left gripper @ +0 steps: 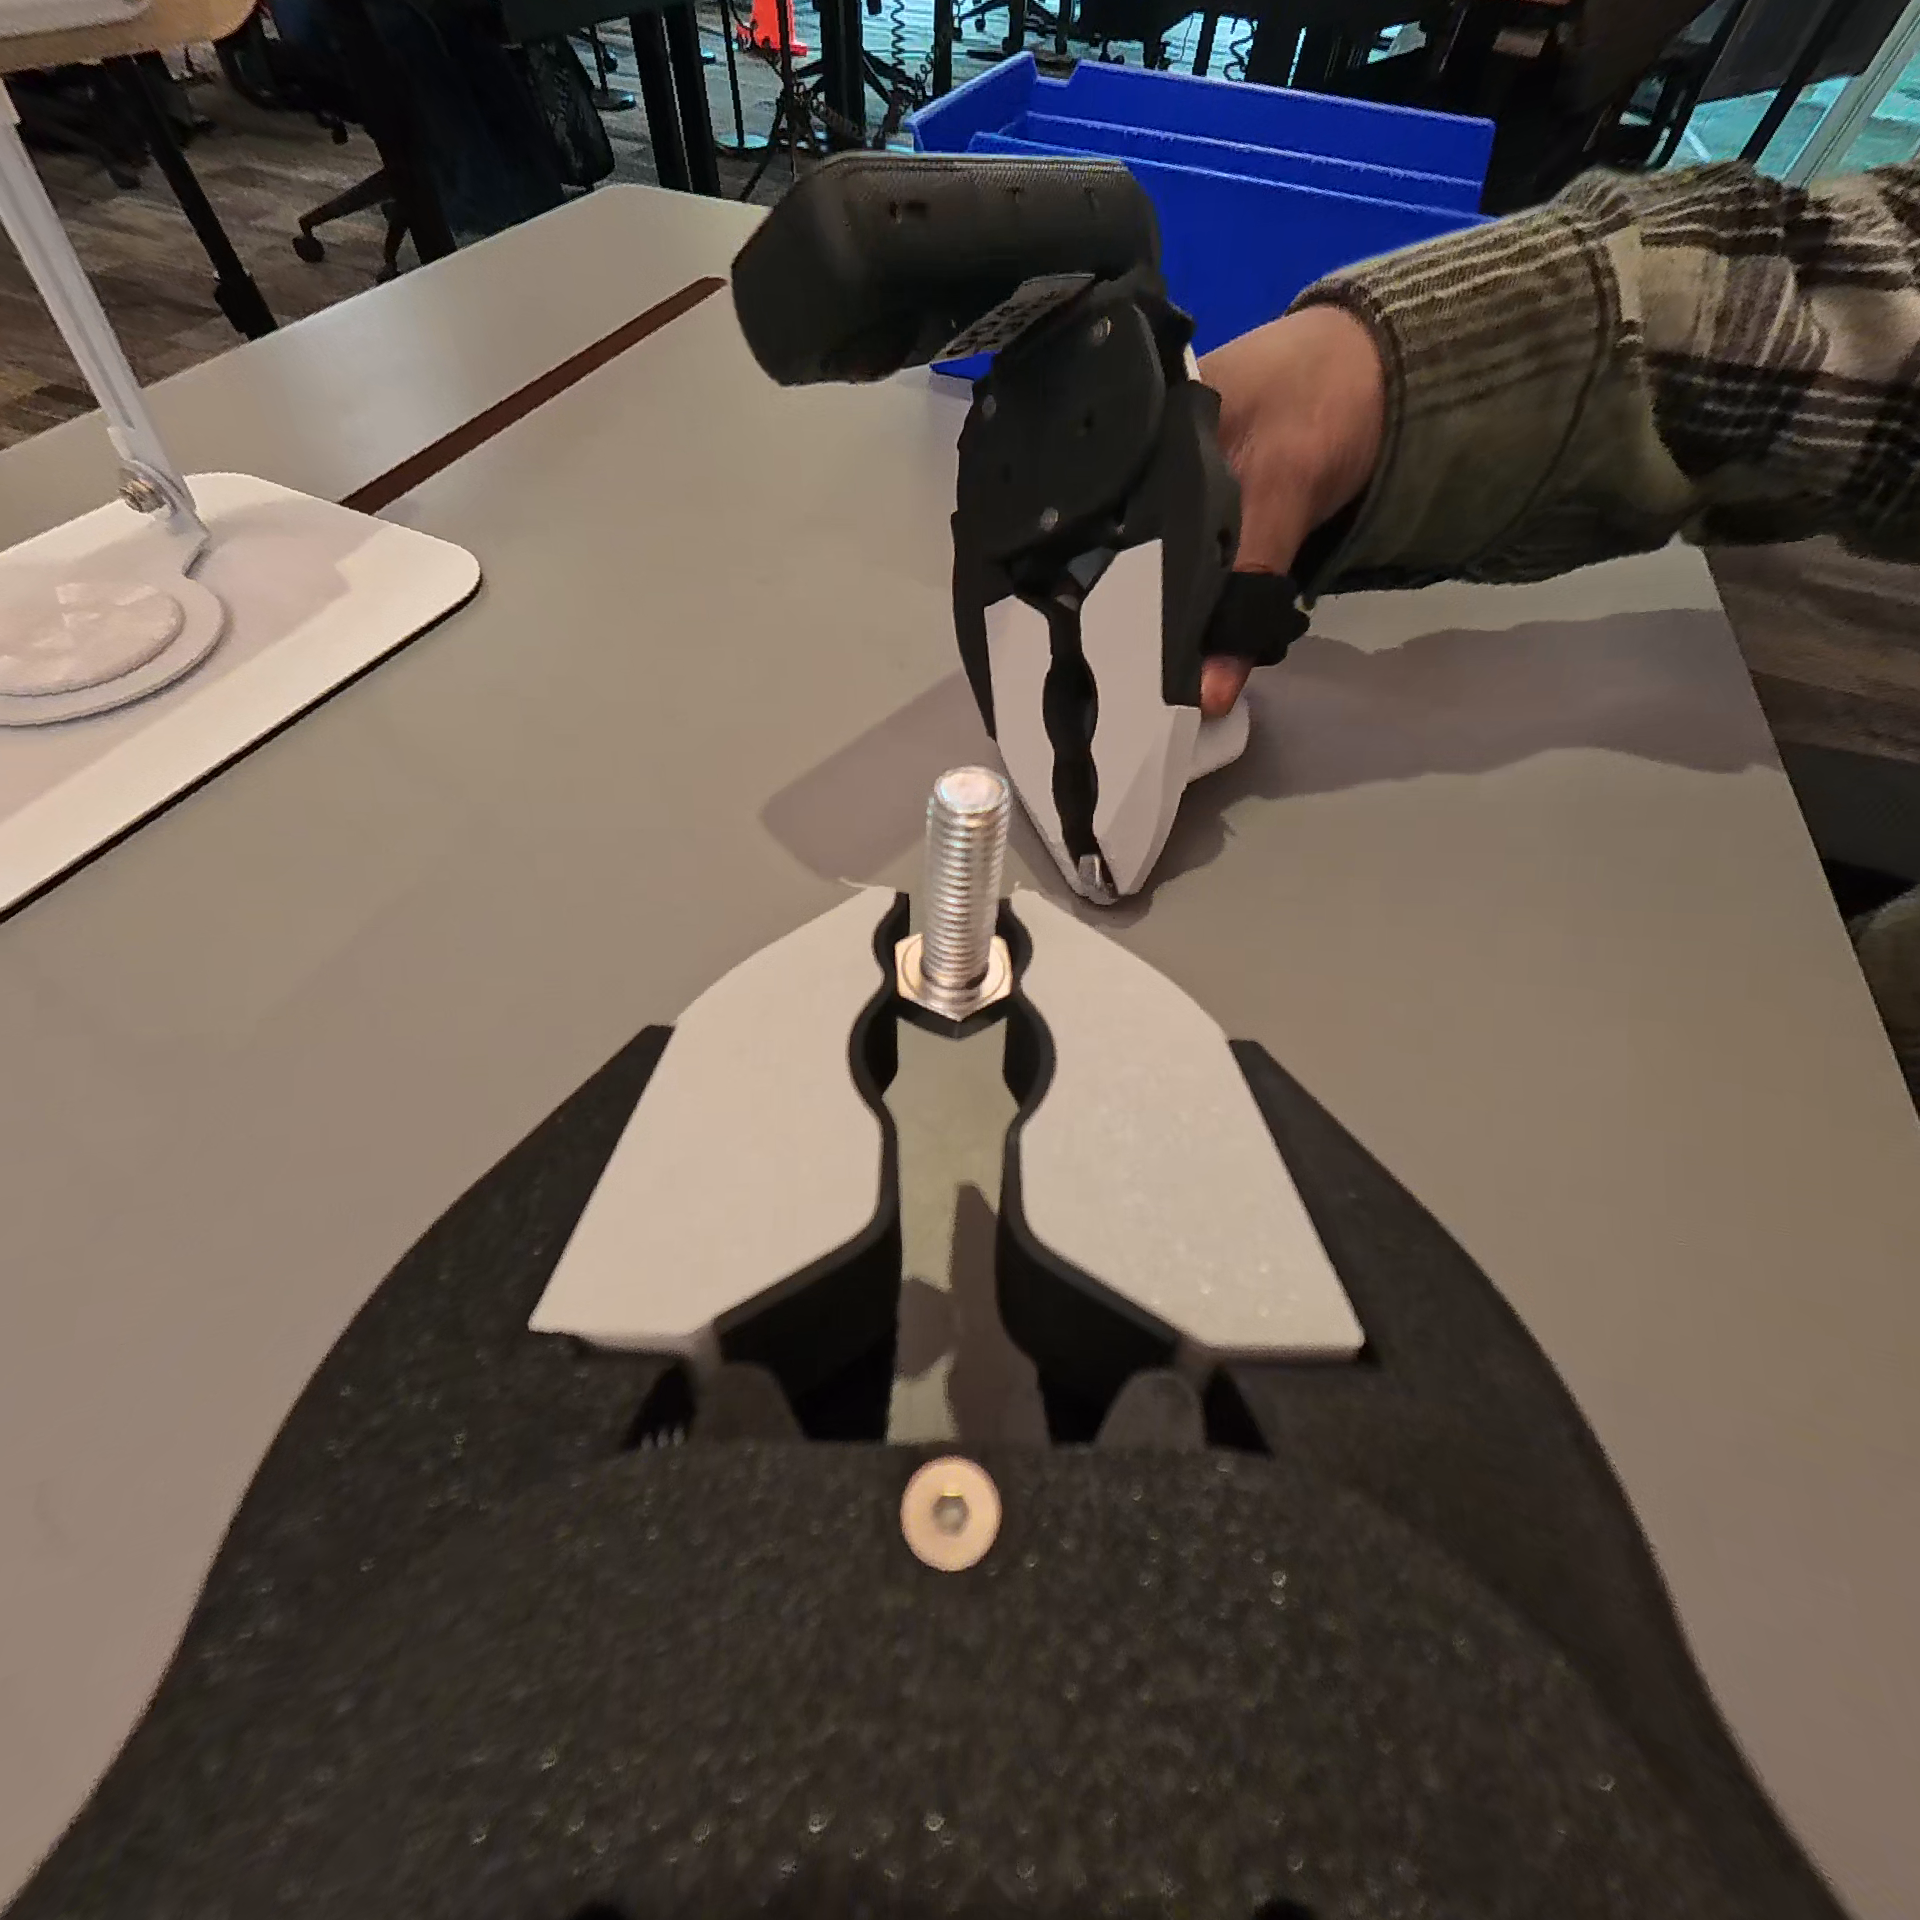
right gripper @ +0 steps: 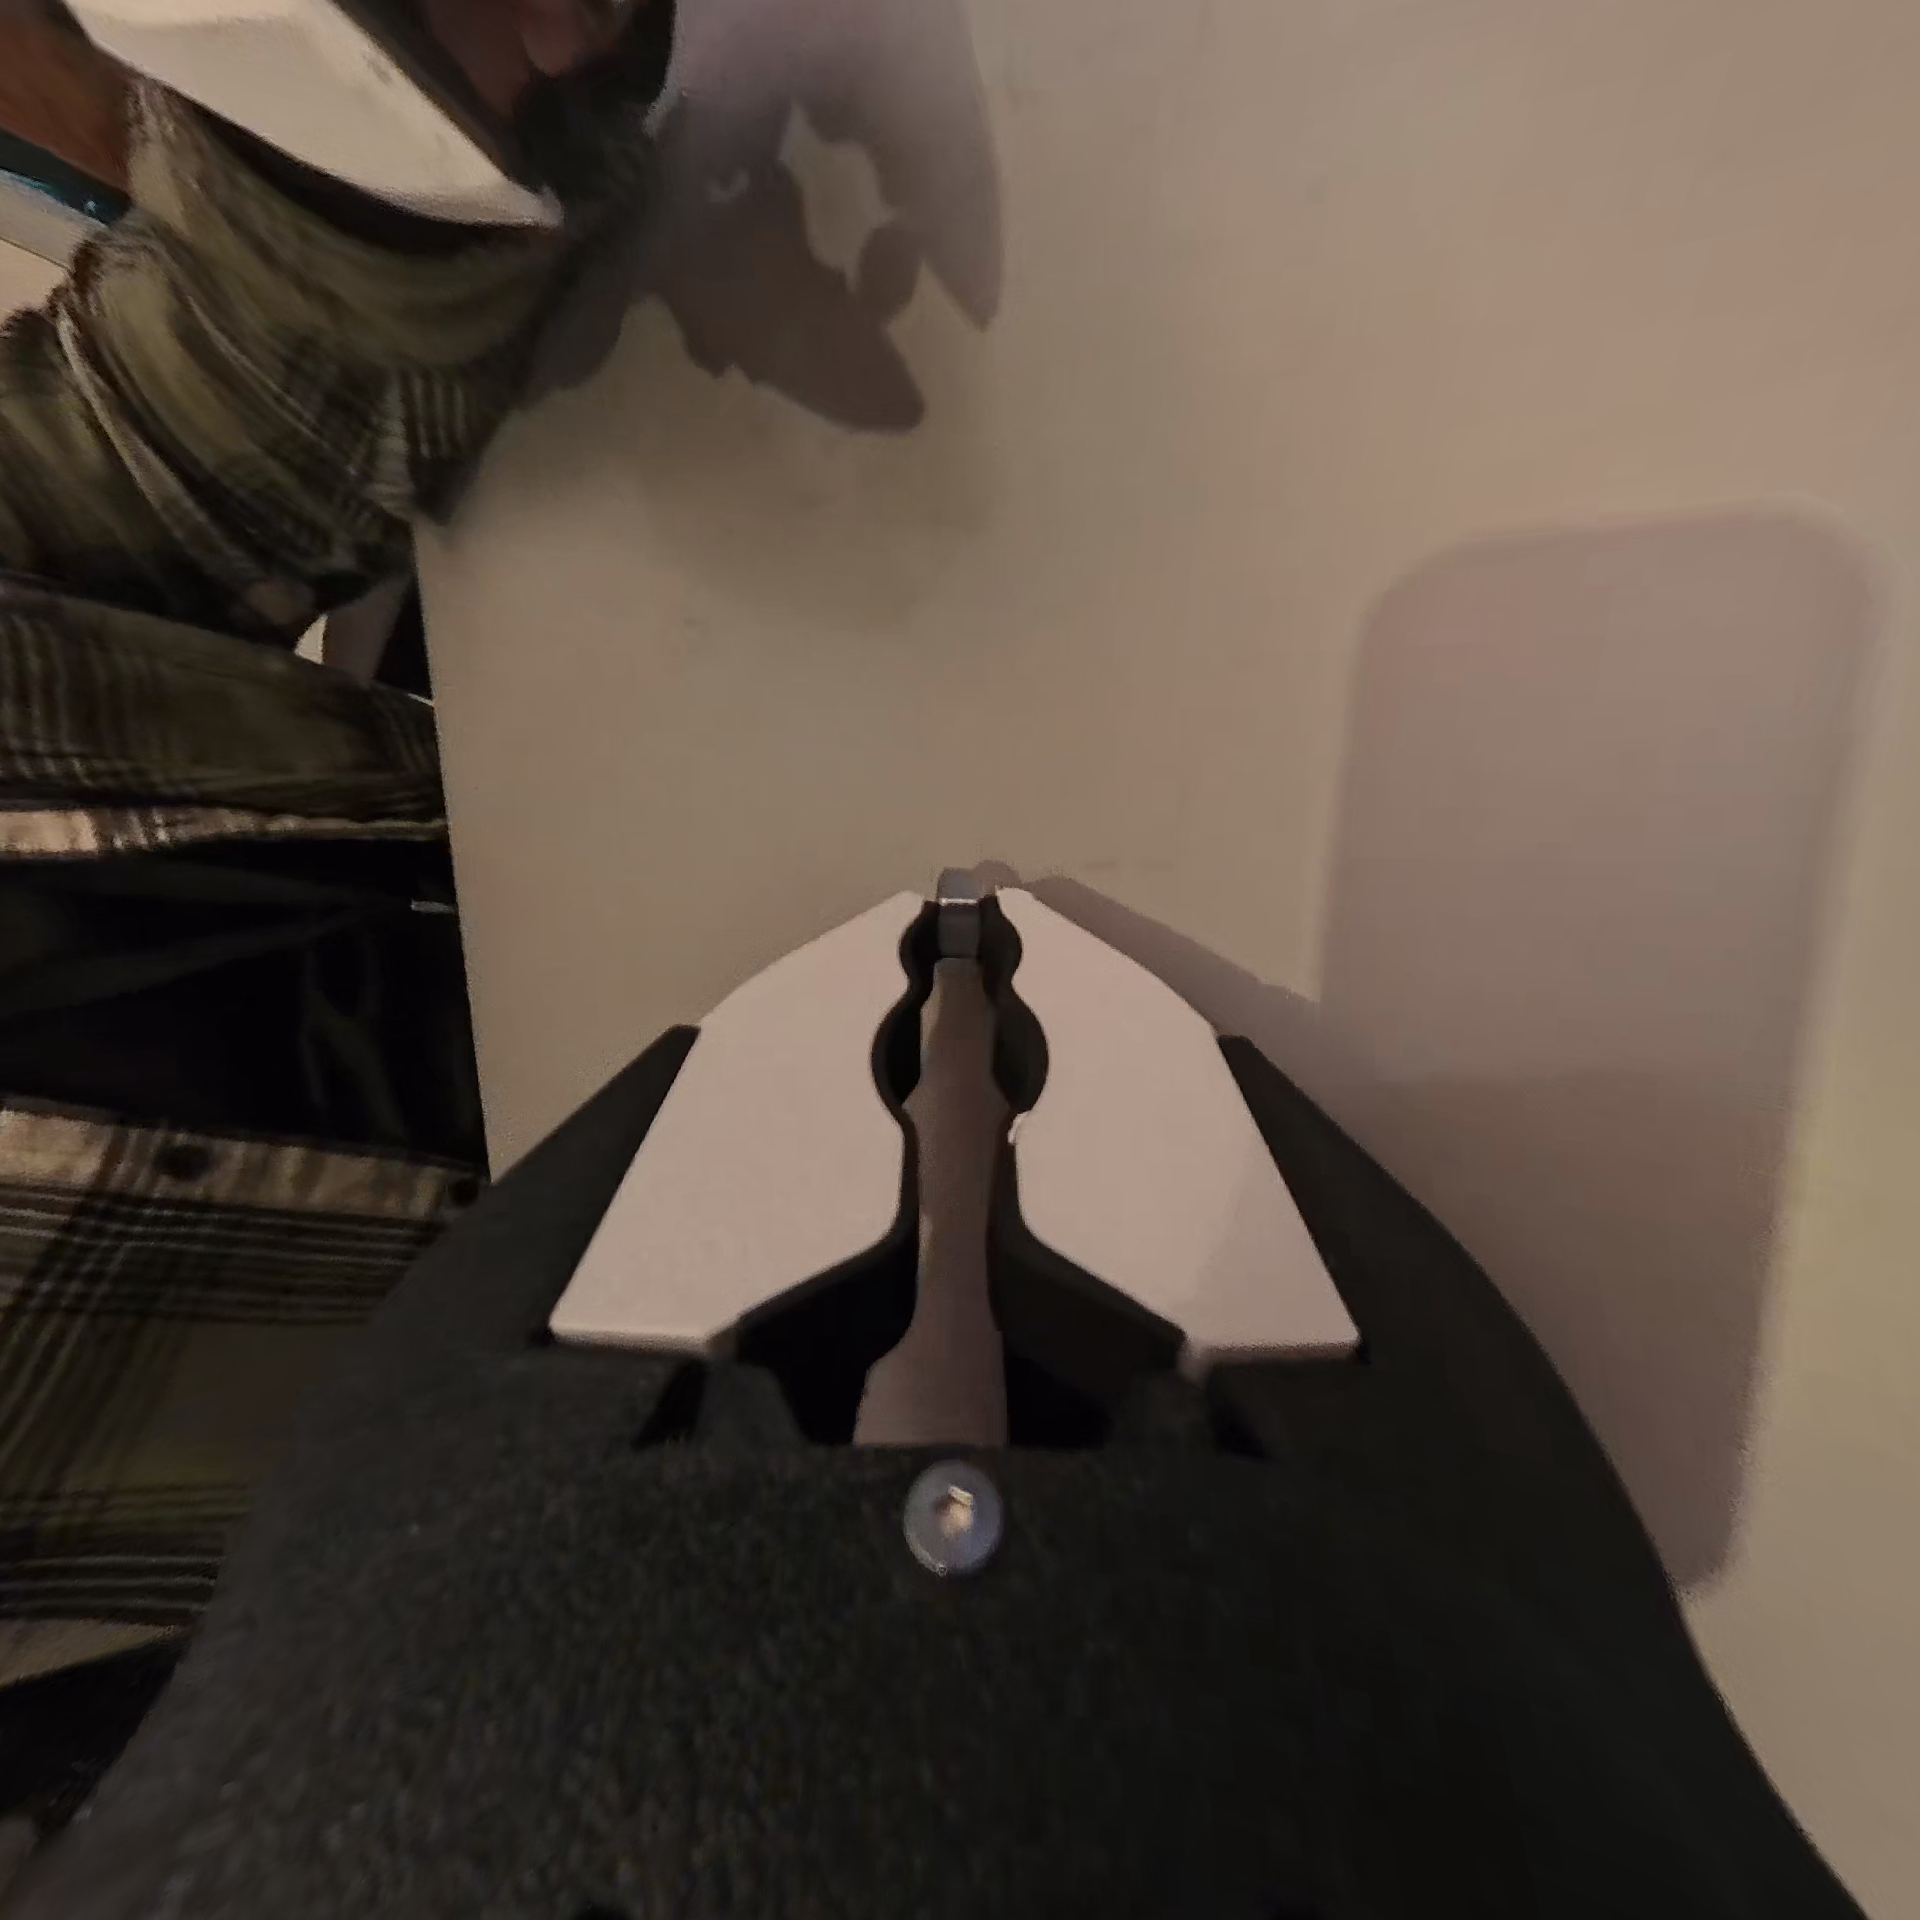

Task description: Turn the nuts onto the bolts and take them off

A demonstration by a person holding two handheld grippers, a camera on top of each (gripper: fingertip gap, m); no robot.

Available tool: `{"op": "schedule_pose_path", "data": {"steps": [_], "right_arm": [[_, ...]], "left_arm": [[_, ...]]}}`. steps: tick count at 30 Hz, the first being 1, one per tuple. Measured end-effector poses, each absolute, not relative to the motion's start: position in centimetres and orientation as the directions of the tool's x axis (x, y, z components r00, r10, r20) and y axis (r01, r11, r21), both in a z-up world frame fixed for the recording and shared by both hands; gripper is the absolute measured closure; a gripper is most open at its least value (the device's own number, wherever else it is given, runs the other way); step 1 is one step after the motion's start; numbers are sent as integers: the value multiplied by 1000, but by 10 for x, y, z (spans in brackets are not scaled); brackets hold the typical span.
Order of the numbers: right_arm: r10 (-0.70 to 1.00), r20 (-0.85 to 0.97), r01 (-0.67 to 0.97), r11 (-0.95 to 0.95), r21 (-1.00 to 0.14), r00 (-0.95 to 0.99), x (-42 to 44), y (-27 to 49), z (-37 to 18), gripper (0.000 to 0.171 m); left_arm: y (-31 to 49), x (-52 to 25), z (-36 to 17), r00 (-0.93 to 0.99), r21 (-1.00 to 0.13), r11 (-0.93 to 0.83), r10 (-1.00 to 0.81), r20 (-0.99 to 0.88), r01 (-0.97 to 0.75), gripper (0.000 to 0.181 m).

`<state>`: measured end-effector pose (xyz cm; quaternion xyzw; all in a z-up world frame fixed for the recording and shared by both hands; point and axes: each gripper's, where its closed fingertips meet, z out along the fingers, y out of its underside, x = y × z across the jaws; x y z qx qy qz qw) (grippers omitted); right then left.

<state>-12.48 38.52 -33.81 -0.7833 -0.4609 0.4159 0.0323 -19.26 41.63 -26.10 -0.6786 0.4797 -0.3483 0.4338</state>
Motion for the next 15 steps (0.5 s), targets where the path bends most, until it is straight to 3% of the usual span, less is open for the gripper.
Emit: {"op": "schedule_pose_path", "data": {"steps": [6,10,12,15], "right_arm": [[844,-510,711,-462,-531,168,-125,388,-339,162],[910,-391,714,-365,-598,138,-123,392,-337,148],[945,-297,730,-300,-614,138,-119,397,-334,135],[989,-65,676,-137,-724,132,-123,416,-298,133]], "left_arm": [[415,-191,-263,287,-921,-165,-956,62,-353,166],[413,-189,-263,275,-923,-173,-958,78,-342,166],[411,-188,-263,263,-925,-167,-962,76,-342,166],[408,-186,-262,249,-927,-160,-966,76,-340,166]]}}
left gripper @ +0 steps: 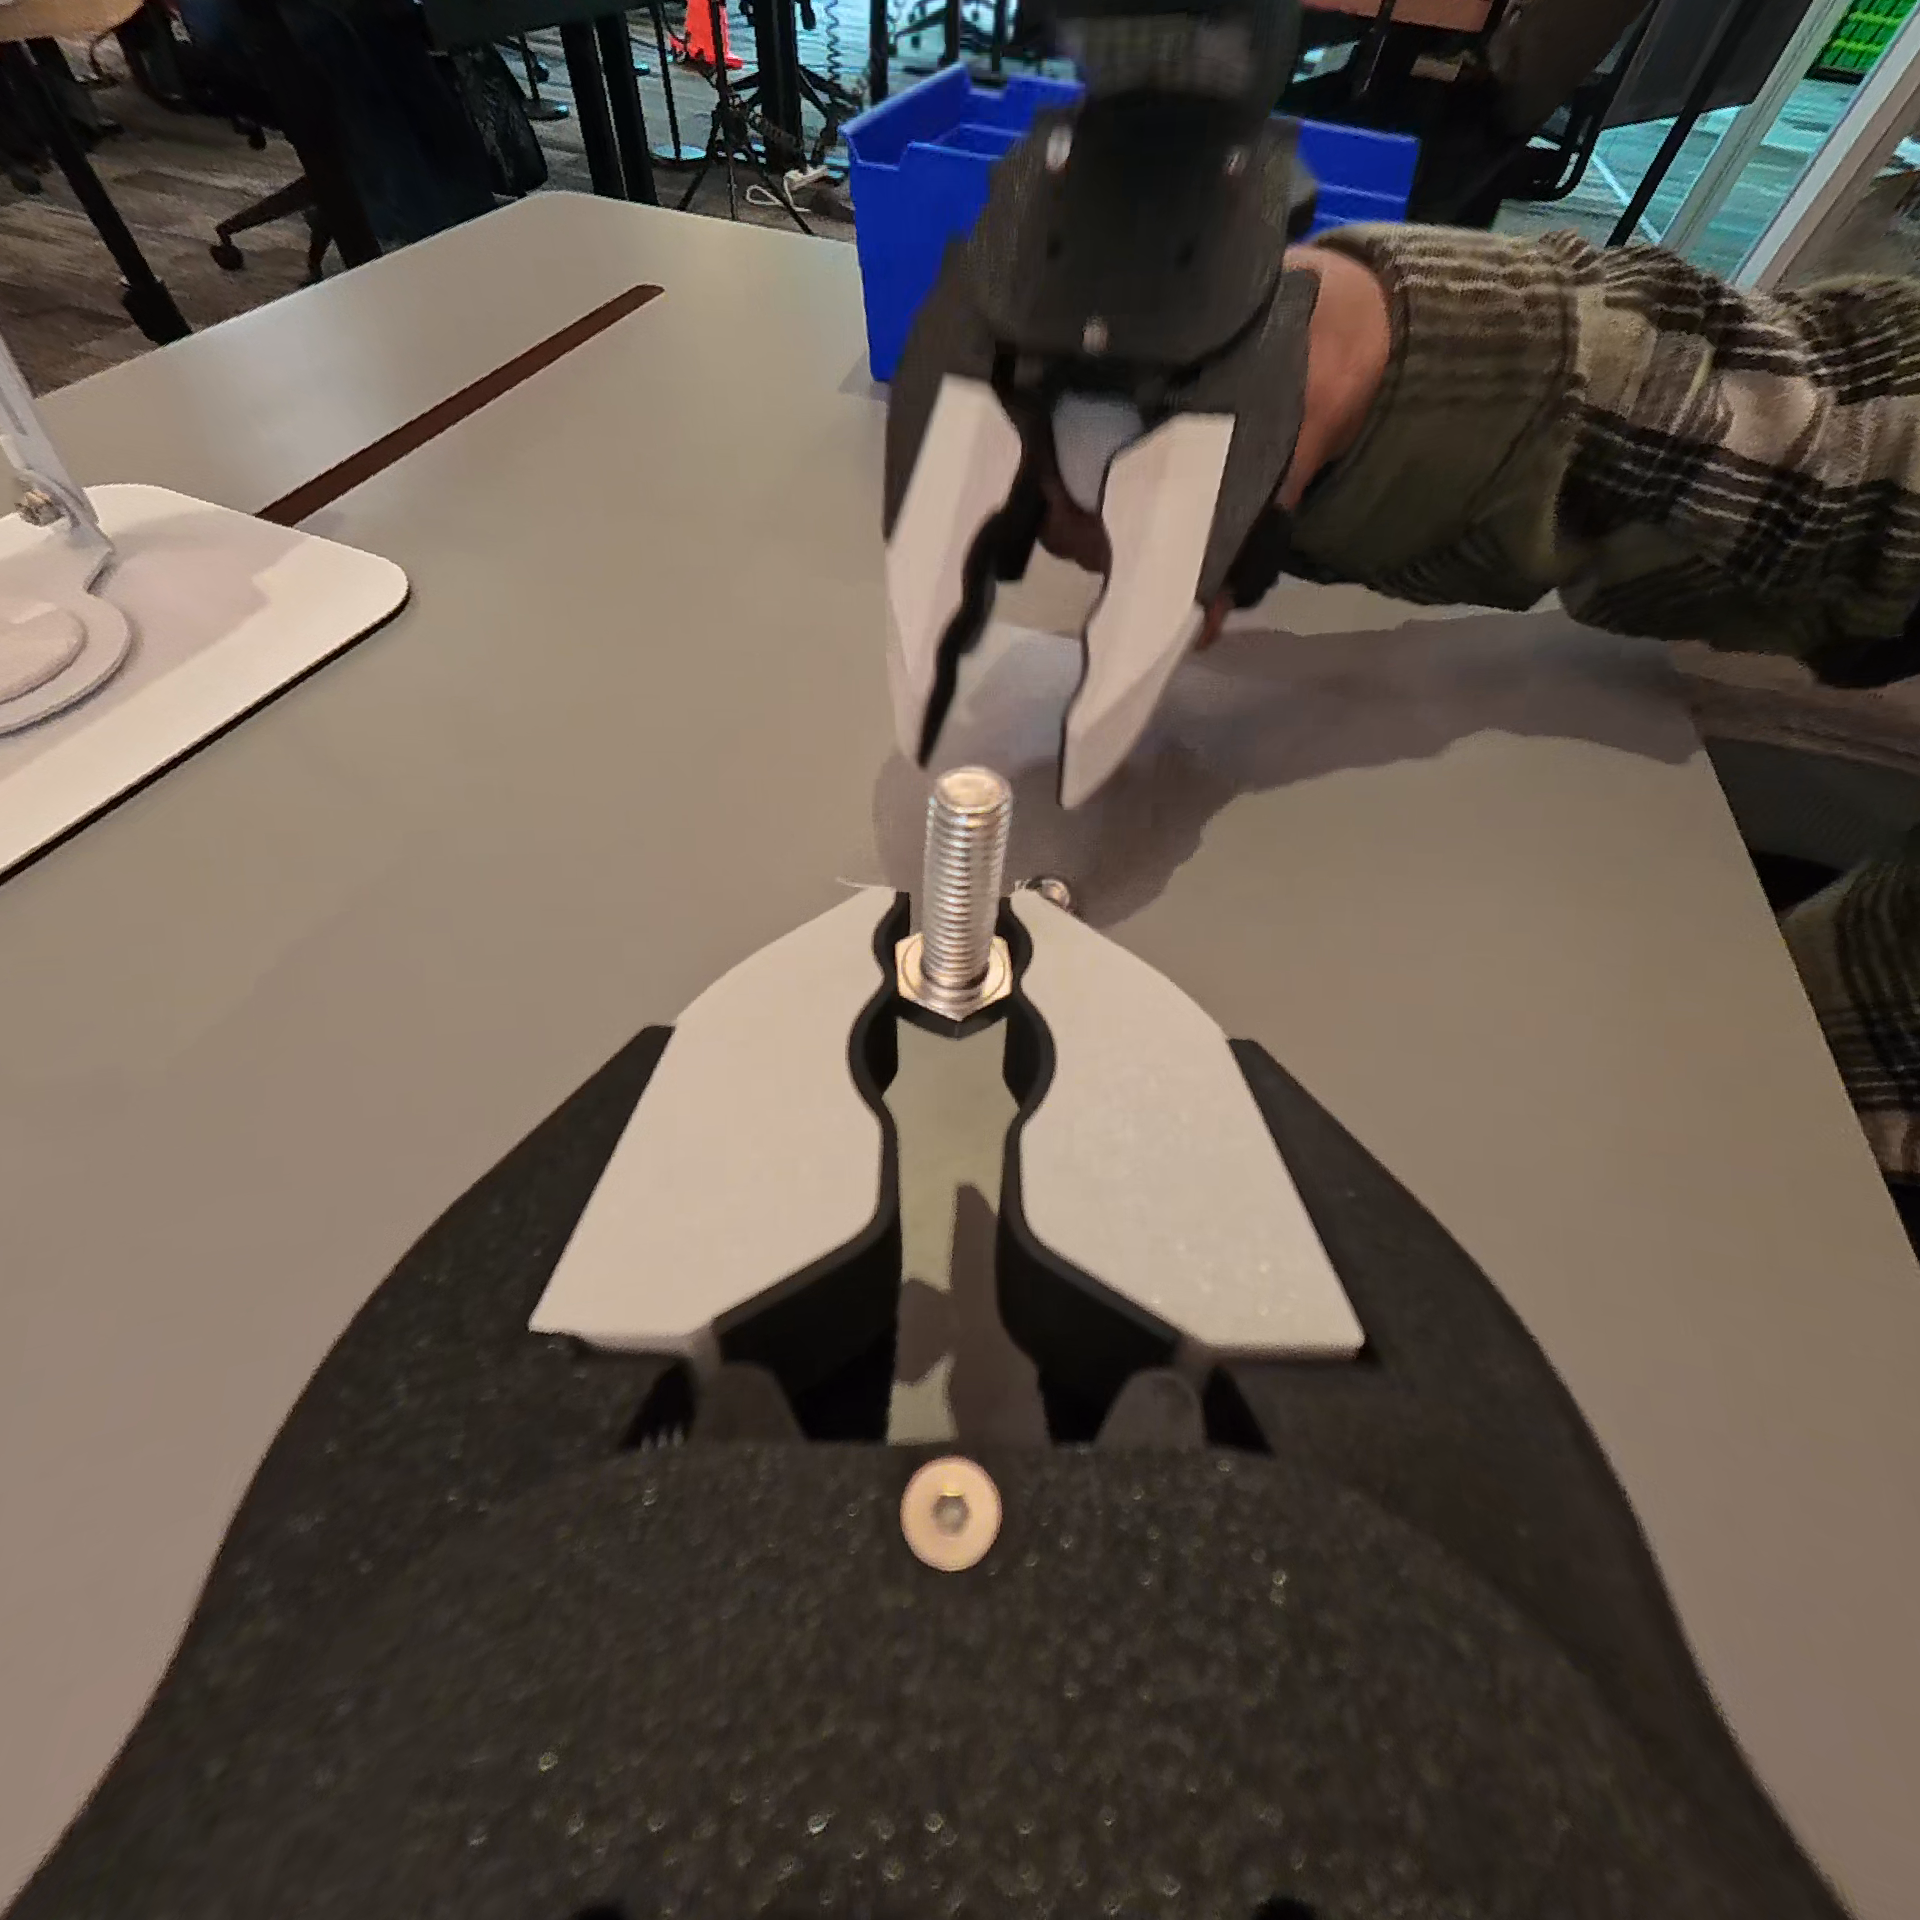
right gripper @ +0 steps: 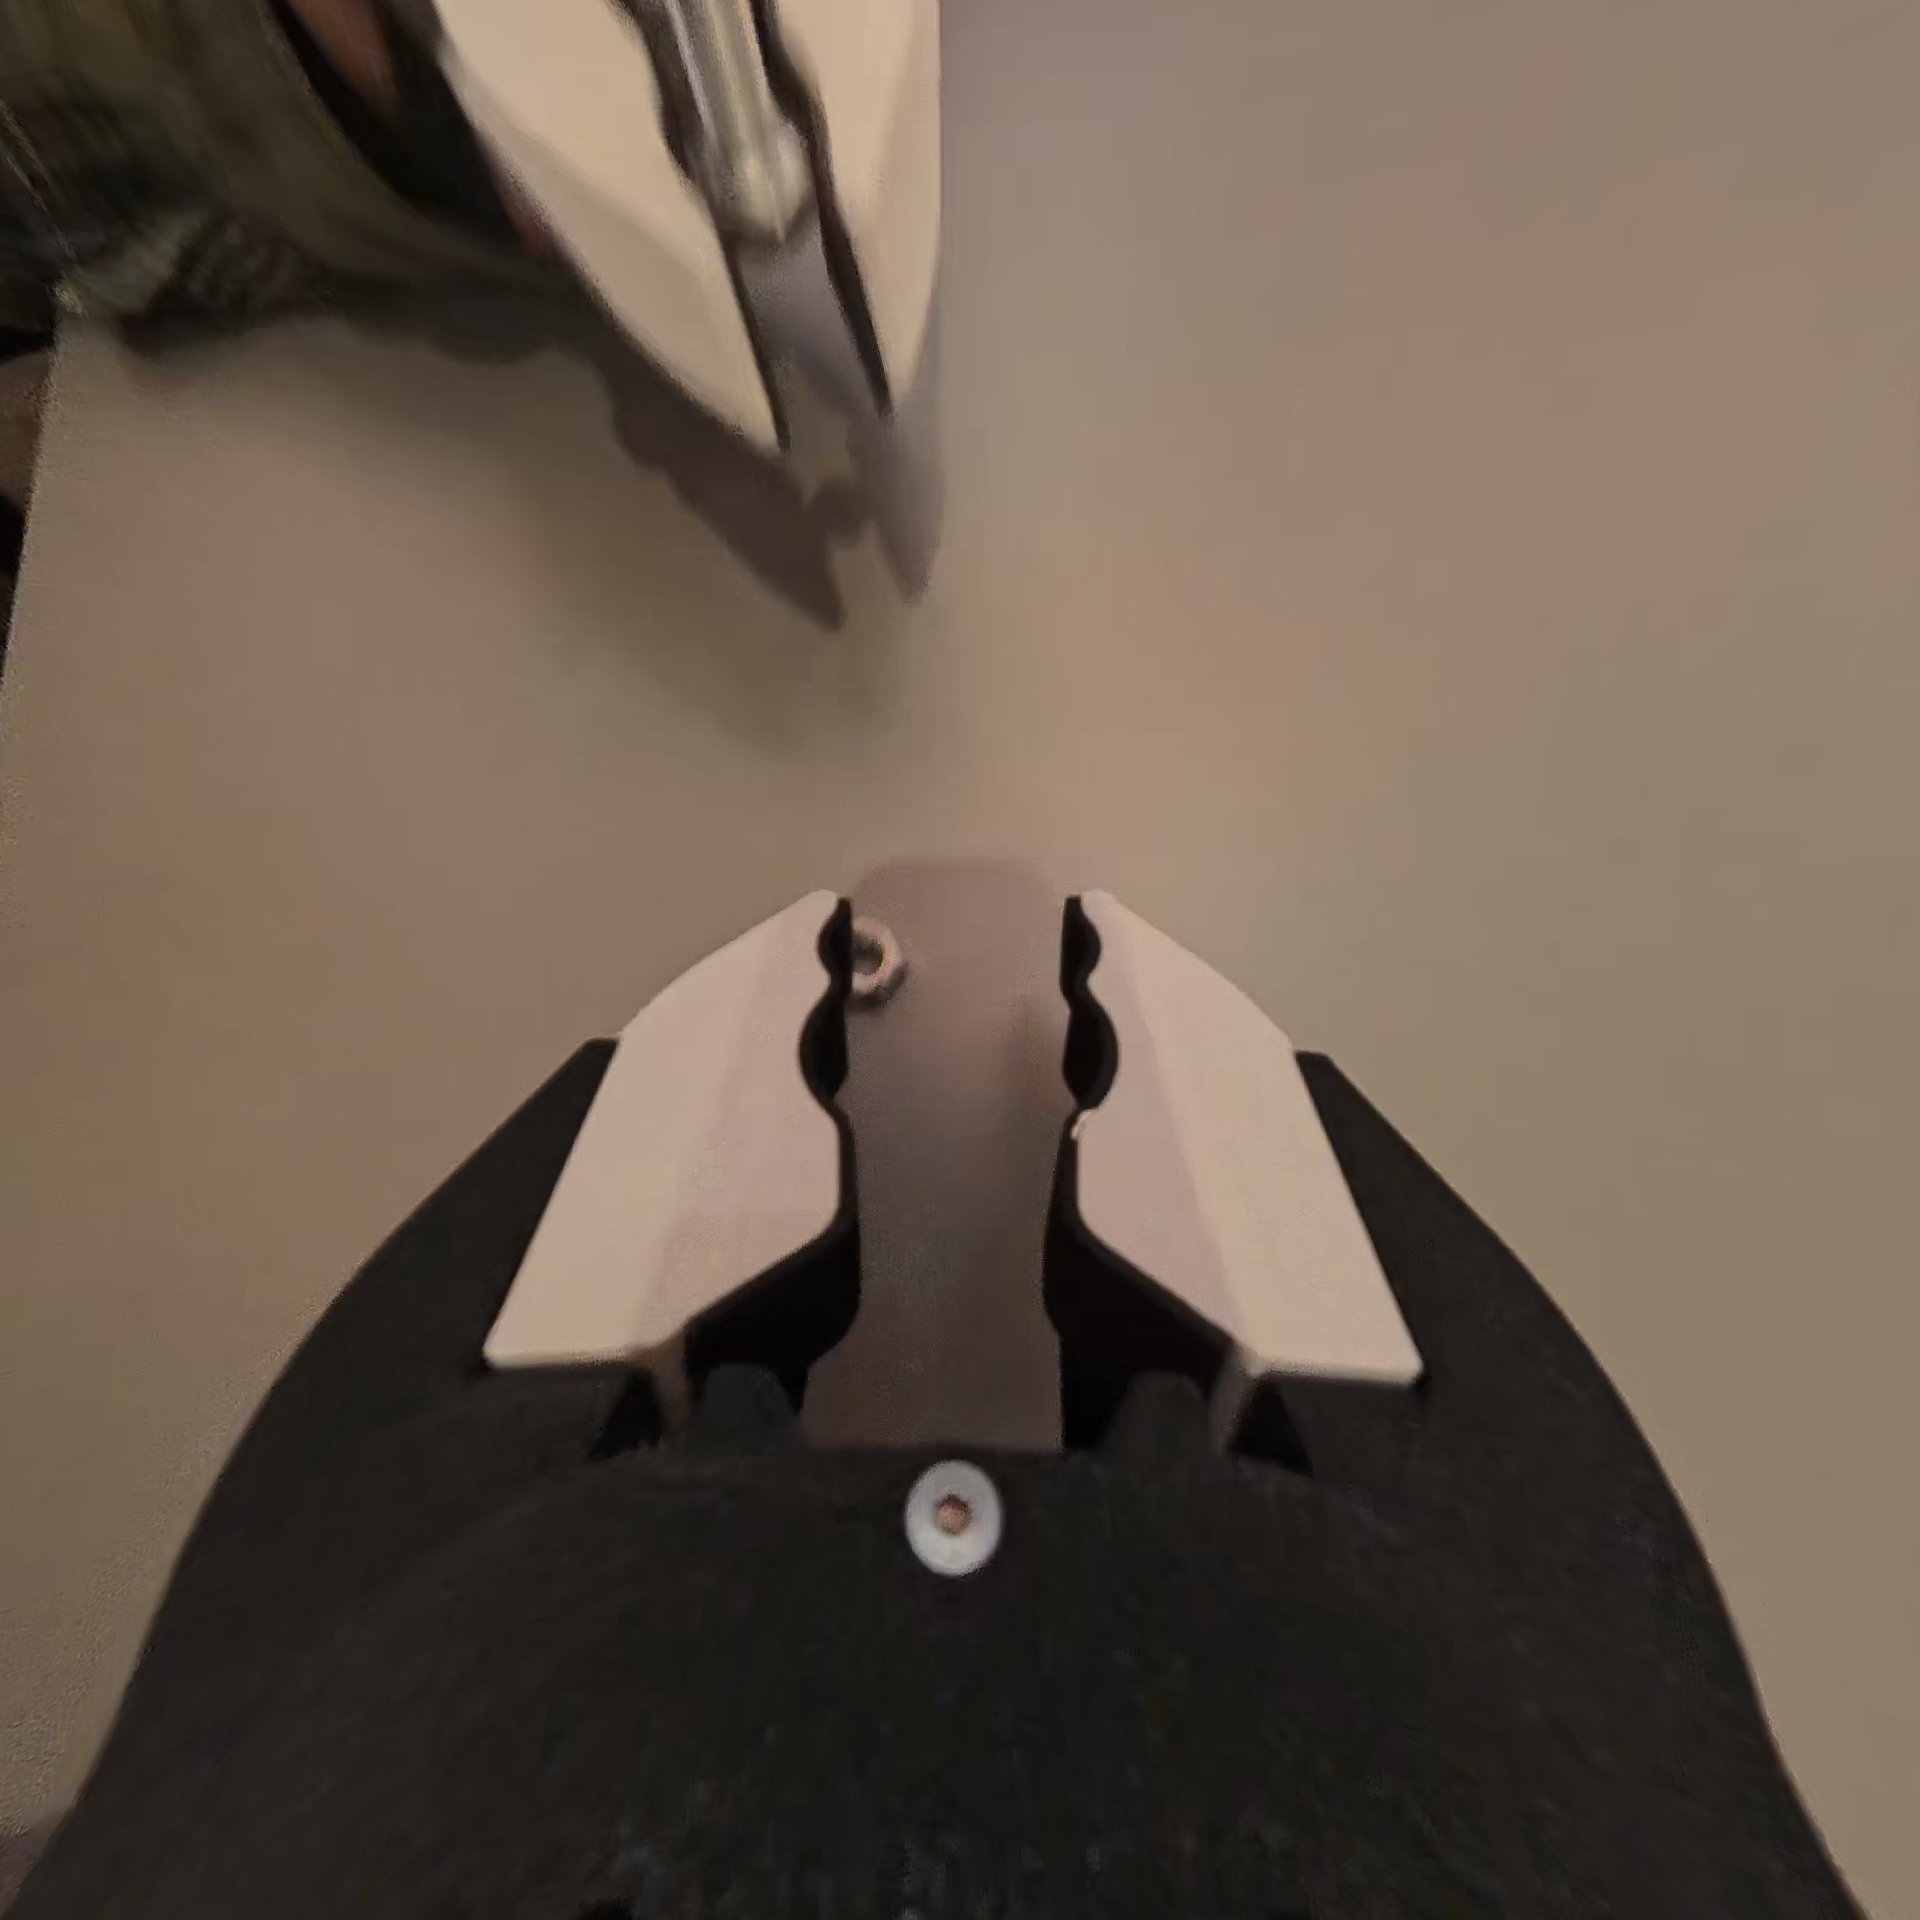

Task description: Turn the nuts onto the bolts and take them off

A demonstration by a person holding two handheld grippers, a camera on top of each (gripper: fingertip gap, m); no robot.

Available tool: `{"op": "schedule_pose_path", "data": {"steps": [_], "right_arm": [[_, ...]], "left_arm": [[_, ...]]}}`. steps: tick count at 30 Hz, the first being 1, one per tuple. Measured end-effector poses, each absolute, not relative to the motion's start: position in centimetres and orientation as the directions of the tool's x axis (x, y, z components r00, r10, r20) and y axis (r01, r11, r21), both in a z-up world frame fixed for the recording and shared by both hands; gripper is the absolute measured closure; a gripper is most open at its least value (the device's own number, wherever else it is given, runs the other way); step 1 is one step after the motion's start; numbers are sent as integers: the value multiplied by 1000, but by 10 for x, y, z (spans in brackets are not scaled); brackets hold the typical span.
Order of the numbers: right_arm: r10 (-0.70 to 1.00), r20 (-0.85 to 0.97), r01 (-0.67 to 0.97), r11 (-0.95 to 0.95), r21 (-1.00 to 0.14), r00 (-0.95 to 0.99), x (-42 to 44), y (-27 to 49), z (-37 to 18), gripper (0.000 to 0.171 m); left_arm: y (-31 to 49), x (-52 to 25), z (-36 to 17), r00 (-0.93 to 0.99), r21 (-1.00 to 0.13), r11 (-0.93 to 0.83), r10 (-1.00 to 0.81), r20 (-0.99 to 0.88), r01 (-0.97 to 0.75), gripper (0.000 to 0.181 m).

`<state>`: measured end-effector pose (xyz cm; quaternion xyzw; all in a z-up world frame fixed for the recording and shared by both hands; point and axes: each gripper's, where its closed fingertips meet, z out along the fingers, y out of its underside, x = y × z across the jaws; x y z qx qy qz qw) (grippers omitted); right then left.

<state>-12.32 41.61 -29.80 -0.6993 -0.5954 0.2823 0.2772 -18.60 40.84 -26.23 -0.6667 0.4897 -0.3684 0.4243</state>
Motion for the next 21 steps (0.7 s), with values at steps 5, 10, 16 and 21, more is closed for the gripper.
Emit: {"op": "schedule_pose_path", "data": {"steps": [5,10,16,21], "right_arm": [[993,122,465,106,-879,4,-177,400,-214,147],[978,194,532,203,-822,-75,-212,395,-220,145],[982,156,507,189,-841,-108,-221,393,-217,161],[992,50,351,87,-932,-113,-221,392,-198,162]], "left_arm": [[403,-182,-260,220,-932,-161,-971,91,-326,166],[399,-179,-258,201,-936,-153,-975,91,-318,166],[397,-180,-252,187,-945,-149,-977,97,-291,166],[395,-180,-232,150,-978,-139,-982,116,-154,164]]}}
